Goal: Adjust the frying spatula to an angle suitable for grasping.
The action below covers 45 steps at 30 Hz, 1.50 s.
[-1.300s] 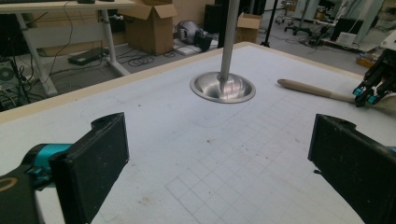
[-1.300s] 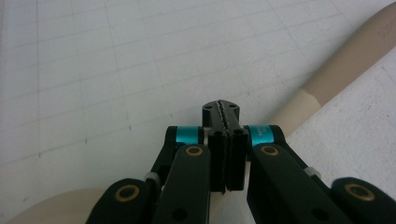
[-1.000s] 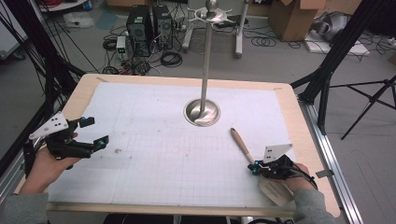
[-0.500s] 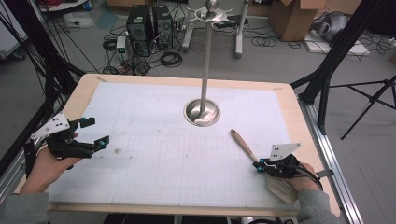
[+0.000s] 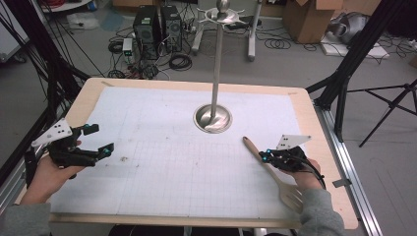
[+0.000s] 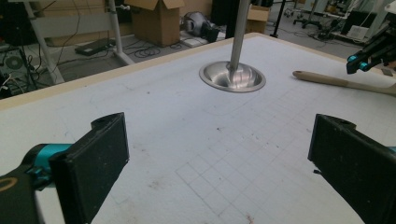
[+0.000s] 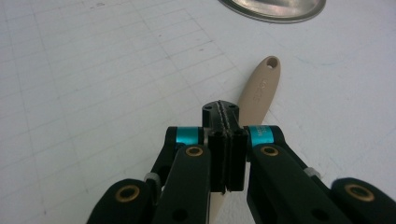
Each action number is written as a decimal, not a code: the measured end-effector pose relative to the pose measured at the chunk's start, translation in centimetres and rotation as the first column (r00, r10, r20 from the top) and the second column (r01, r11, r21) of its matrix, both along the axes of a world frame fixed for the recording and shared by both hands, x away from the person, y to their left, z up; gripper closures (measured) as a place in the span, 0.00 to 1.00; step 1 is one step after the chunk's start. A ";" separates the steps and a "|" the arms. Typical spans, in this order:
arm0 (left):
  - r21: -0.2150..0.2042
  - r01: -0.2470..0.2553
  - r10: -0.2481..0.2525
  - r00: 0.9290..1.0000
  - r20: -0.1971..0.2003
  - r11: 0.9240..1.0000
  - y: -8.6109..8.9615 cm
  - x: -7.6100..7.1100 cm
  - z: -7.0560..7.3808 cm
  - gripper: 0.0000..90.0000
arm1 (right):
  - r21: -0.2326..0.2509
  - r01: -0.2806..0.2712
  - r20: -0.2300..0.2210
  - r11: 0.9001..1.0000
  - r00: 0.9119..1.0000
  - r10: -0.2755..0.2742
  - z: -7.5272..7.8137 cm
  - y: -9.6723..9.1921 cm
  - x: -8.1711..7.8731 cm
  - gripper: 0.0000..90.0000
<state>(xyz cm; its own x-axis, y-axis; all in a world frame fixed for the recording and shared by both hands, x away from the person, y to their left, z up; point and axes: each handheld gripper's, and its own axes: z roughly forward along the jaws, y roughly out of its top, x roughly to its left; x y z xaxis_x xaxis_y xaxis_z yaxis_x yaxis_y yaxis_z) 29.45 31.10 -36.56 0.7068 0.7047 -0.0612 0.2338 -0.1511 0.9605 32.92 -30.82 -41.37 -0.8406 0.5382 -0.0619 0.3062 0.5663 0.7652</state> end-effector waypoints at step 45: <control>0.004 -0.016 0.016 1.000 -0.008 1.000 0.3 -0.2 -0.3 0.06 | -0.123 -0.027 -0.046 0.992 0.999 0.022 -1.2 2.3 2.2 1.00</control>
<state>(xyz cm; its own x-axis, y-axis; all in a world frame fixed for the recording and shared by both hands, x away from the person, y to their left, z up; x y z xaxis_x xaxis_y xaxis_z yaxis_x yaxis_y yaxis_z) 29.25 31.42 -36.83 0.6947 0.7164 -0.0641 0.2443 -0.1512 0.9578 35.10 -28.57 -42.53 -0.8568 0.5081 -0.0884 0.3237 0.6632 0.6748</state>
